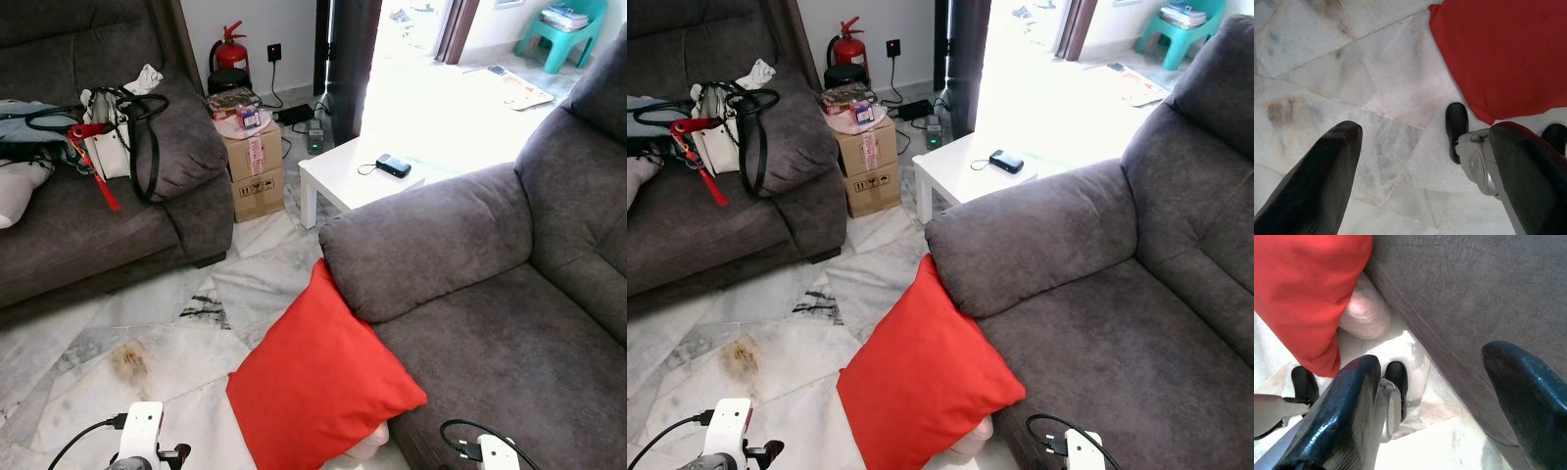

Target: Move the pillow to the sofa from floor

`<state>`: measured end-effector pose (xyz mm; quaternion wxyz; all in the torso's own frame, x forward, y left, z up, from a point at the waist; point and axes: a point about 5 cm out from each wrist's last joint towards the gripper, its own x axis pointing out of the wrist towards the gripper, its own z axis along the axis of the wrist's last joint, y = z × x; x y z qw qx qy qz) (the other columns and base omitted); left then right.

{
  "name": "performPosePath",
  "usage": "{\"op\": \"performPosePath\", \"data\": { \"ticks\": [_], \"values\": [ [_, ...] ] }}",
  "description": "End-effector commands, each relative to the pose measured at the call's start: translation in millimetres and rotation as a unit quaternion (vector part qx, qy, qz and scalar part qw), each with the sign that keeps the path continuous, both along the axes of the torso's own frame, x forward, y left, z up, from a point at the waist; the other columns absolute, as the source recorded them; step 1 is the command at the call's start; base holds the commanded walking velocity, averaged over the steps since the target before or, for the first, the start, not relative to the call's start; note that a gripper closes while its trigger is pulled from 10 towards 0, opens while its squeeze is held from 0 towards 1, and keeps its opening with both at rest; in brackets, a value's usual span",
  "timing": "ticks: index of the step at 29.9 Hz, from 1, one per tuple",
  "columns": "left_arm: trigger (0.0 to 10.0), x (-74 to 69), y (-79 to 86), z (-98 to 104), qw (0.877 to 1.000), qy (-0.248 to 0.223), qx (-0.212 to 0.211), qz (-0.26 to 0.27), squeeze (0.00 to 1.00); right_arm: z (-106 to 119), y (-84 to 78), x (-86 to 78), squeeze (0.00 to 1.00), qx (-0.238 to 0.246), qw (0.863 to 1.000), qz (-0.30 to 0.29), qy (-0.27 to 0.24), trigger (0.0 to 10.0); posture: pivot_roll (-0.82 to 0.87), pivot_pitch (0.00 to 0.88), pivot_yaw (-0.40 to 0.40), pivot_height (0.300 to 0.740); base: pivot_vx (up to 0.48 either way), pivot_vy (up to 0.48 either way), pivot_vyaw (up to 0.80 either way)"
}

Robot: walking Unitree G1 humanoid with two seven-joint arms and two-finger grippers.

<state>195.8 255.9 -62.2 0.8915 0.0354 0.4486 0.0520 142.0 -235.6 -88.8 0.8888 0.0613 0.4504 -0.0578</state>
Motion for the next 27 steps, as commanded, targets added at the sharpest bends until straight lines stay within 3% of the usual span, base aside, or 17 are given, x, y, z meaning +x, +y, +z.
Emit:
{"op": "performPosePath", "data": {
  "ticks": [1,10,14,15,16,18,19,20,21,22,26,27],
  "values": [
    [10.0,-3.9,3.3,-1,1.000,0.005,0.011,0.000,0.00,-2,-1.6,-6.1,0.00,0.002,1.000,-0.014,0.001,10.0,0.08,0.108,-0.019,0.740,0.000,0.000,0.00],
    [10.0,2.2,10.1,9,0.992,-0.092,0.074,0.050,0.00,7,-2.0,1.5,0.00,0.024,0.994,-0.060,-0.087,10.0,0.07,0.107,-0.013,0.740,0.000,0.000,0.00],
    [10.0,5.9,10.3,18,0.981,-0.158,0.094,0.065,0.00,12,-3.0,5.5,0.00,0.026,0.989,-0.065,-0.131,10.0,0.08,0.100,-0.018,0.740,0.000,0.000,0.00],
    [10.0,33.8,12.1,40,0.968,-0.225,0.093,0.055,0.00,14,-3.6,7.0,0.00,0.024,0.987,-0.065,-0.147,10.0,0.08,0.100,-0.018,0.740,0.000,0.000,0.00],
    [10.0,49.9,13.4,55,0.958,-0.260,0.109,0.044,0.00,15,-3.8,7.5,0.00,0.026,0.985,-0.068,-0.154,10.0,0.08,0.100,-0.018,0.740,0.000,0.000,0.00],
    [10.0,66.3,15.6,74,0.945,-0.299,0.133,0.033,0.00,16,-4.0,8.3,0.00,0.029,0.983,-0.072,-0.165,10.0,0.08,0.100,-0.018,0.740,0.000,0.000,0.00],
    [10.0,71.9,16.5,82,0.938,-0.317,0.140,0.028,0.00,25,-3.4,25.6,0.00,0.028,0.978,-0.068,-0.193,10.0,0.08,0.096,-0.018,0.740,0.000,0.000,0.00],
    [10.0,80.7,16.9,97,0.924,-0.354,0.144,0.024,0.00,68,0.4,97.5,0.00,0.019,0.954,-0.046,-0.296,10.0,0.08,0.094,-0.018,0.740,0.000,0.000,0.00],
    [10.0,83.7,16.6,103,0.918,-0.369,0.144,0.024,0.00,90,3.1,124.5,0.00,0.016,0.940,-0.038,-0.338,10.0,0.08,0.094,-0.018,0.740,0.000,0.000,0.00],
    [10.0,83.7,16.6,103,0.918,-0.369,0.144,0.024,0.00,90,3.1,124.5,0.00,0.016,0.940,-0.038,-0.338,10.0,0.08,0.094,-0.018,0.740,0.000,0.000,0.00],
    [10.0,94.1,9.3,124,0.892,-0.430,0.143,0.001,0.00,112,6.7,140.9,0.00,0.013,0.916,-0.027,-0.399,10.0,0.08,0.077,-0.017,0.740,0.000,0.000,0.00],
    [10.0,94.5,8.6,125,0.890,-0.432,0.143,0.001,0.00,113,6.7,141.4,0.00,0.013,0.915,-0.027,-0.402,10.0,0.08,0.074,-0.018,0.740,0.000,0.000,0.00]
  ]
}}
